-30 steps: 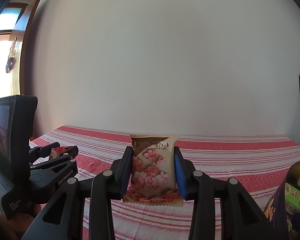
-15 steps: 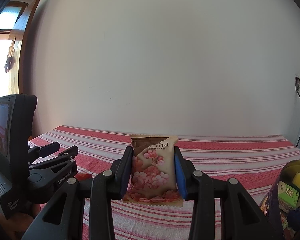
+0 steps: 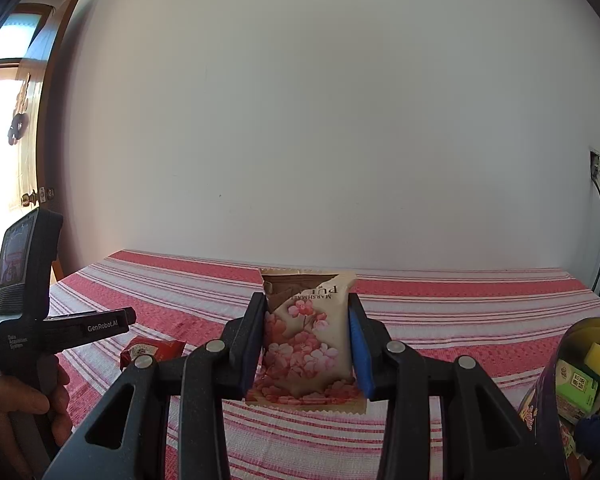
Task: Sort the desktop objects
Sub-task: 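Grasp the red snack packet with the left gripper while the right holds the floral packet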
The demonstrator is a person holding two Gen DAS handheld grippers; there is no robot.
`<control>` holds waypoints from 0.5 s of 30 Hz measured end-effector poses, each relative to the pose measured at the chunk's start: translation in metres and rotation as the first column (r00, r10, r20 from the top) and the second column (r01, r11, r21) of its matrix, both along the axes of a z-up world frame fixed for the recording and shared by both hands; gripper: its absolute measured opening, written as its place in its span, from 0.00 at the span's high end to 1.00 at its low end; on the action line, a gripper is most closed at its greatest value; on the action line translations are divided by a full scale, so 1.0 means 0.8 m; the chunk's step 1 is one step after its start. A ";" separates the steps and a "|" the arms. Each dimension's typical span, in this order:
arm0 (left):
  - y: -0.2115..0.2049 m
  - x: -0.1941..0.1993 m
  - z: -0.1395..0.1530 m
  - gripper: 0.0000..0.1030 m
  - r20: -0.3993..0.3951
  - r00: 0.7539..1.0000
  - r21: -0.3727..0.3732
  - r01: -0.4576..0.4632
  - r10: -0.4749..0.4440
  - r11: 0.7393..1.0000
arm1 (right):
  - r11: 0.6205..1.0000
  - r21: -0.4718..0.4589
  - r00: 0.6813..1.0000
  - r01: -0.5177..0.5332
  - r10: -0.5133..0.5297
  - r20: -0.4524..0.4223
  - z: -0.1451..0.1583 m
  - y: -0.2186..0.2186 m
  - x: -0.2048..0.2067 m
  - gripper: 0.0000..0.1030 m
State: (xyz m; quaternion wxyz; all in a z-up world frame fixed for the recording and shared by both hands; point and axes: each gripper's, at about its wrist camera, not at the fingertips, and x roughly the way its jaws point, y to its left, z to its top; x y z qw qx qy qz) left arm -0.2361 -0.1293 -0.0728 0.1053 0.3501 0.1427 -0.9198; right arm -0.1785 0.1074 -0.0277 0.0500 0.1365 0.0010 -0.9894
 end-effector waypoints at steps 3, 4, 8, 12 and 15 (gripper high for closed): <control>0.026 -0.007 -0.006 0.38 0.019 0.997 -0.012 0.079 -0.079 0.997 | 1.000 0.000 1.000 -0.002 0.002 0.003 0.010 0.000 0.013 0.59; 0.043 -0.010 -0.007 0.37 0.030 0.994 -0.064 0.111 -0.110 0.992 | 1.000 0.000 1.000 -0.004 0.004 0.006 0.012 0.000 0.015 0.59; 0.091 -0.036 -0.019 0.32 0.131 0.965 -0.153 0.245 -0.226 0.957 | 1.000 -0.002 1.000 -0.009 0.009 0.012 0.016 0.000 0.017 0.59; 0.097 -0.050 -0.033 0.25 0.211 0.959 -0.198 0.230 -0.187 0.953 | 1.000 -0.001 1.000 -0.010 0.010 0.014 0.019 0.001 0.018 0.59; 0.092 -0.052 -0.035 0.24 0.210 0.959 -0.171 0.227 -0.190 0.959 | 1.000 0.005 1.000 -0.012 0.012 0.014 0.021 0.000 0.021 0.59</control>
